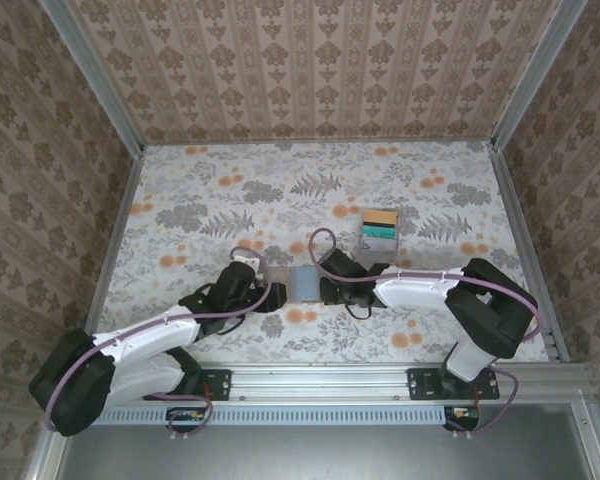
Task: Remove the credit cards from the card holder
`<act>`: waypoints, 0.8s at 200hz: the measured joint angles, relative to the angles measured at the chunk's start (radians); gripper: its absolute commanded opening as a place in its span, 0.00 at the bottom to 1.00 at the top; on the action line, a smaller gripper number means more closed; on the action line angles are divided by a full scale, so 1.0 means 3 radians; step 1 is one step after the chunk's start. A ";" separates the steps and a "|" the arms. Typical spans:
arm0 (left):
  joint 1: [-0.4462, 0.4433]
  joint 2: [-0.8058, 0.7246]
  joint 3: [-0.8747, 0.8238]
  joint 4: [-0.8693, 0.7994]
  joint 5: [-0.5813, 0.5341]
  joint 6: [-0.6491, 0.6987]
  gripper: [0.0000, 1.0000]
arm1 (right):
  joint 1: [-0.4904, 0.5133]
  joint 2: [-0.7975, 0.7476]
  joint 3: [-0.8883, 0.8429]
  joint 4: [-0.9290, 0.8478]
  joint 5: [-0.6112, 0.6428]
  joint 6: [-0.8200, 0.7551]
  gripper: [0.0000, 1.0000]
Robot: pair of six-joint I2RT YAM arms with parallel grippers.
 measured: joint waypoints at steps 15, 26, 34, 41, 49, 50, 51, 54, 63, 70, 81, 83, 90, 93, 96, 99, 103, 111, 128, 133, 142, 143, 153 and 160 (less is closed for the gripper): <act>0.0000 0.0070 0.0001 0.0050 0.0001 -0.0003 0.71 | -0.0001 0.0046 0.0032 -0.0001 -0.0003 -0.0005 0.19; 0.0000 0.0111 0.0003 0.0065 0.0001 -0.0004 0.71 | -0.0001 0.0080 0.0069 -0.0001 -0.0004 -0.0010 0.18; 0.0000 0.0136 0.0004 0.0069 0.0001 -0.0004 0.71 | -0.0001 0.0095 0.0093 0.0000 -0.0005 -0.0014 0.18; 0.0000 0.0155 0.0005 0.0069 0.0001 -0.0004 0.71 | -0.0001 0.0100 0.0113 0.0000 -0.0006 -0.0015 0.18; 0.0000 0.0172 0.0008 0.0067 0.0000 -0.0004 0.70 | -0.0001 0.0100 0.0134 0.0000 -0.0006 -0.0017 0.16; 0.0000 0.0174 0.0009 0.0067 0.0001 -0.0004 0.70 | -0.0001 0.0100 0.0135 0.0000 -0.0006 -0.0018 0.16; 0.0000 0.0175 0.0009 0.0067 0.0001 -0.0004 0.70 | -0.0001 0.0100 0.0140 0.0000 -0.0006 -0.0019 0.16; 0.0000 0.0178 0.0010 0.0069 0.0001 -0.0004 0.70 | -0.0001 0.0100 0.0149 -0.0001 -0.0008 -0.0018 0.16; 0.0000 0.0183 0.0015 0.0067 0.0000 -0.0004 0.69 | -0.0001 0.0100 0.0170 0.0001 -0.0009 -0.0027 0.16; 0.0000 0.0189 0.0023 0.0067 0.0000 -0.0004 0.69 | -0.0001 0.0099 0.0183 0.0001 -0.0009 -0.0027 0.16; 0.0000 0.0195 0.0036 0.0067 0.0000 -0.0004 0.69 | -0.0001 0.0100 0.0197 0.0000 -0.0017 -0.0028 0.17; 0.0000 0.0195 0.0038 0.0067 0.0000 -0.0004 0.69 | -0.0001 0.0100 0.0197 0.0000 -0.0017 -0.0029 0.17; 0.0000 0.0195 0.0047 0.0067 0.0000 -0.0004 0.69 | -0.0001 0.0100 0.0203 0.0000 -0.0018 -0.0034 0.17; 0.0000 0.0196 0.0051 0.0067 0.0000 -0.0004 0.69 | -0.0001 0.0100 0.0206 -0.0001 -0.0018 -0.0036 0.17; 0.0000 0.0197 0.0055 0.0067 0.0000 -0.0004 0.69 | -0.0001 0.0104 0.0210 0.0000 -0.0019 -0.0037 0.17; 0.0000 0.0200 0.0060 0.0067 0.0000 -0.0004 0.69 | -0.0001 0.0107 0.0212 -0.0001 -0.0019 -0.0037 0.16; 0.0000 0.0202 0.0065 0.0069 0.0000 -0.0004 0.69 | -0.0001 0.0112 0.0215 0.0001 -0.0020 -0.0038 0.16; 0.0000 0.0212 0.0070 0.0071 0.0000 -0.0004 0.69 | -0.0001 0.0126 0.0220 0.0005 -0.0022 -0.0039 0.16; 0.0000 0.0247 0.0072 0.0072 0.0000 -0.0004 0.69 | -0.0001 0.0181 0.0220 0.0010 -0.0028 -0.0039 0.16; 0.0000 0.0264 0.0072 0.0074 0.0000 -0.0003 0.69 | -0.0001 0.0201 0.0220 0.0013 -0.0028 -0.0041 0.16; 0.0000 0.0303 0.0072 0.0085 0.0000 -0.0003 0.68 | -0.0001 0.0234 0.0220 0.0015 -0.0028 -0.0041 0.16; 0.0000 0.0306 0.0072 0.0086 0.0000 -0.0003 0.68 | -0.0001 0.0235 0.0220 0.0014 -0.0028 -0.0041 0.16; 0.0001 0.0352 0.0074 0.0104 0.0001 -0.0004 0.68 | -0.0001 0.0253 0.0220 0.0031 -0.0028 -0.0042 0.16; 0.0003 0.0381 0.0075 0.0113 0.0003 -0.0003 0.68 | -0.0001 0.0254 0.0223 0.0039 -0.0028 -0.0042 0.16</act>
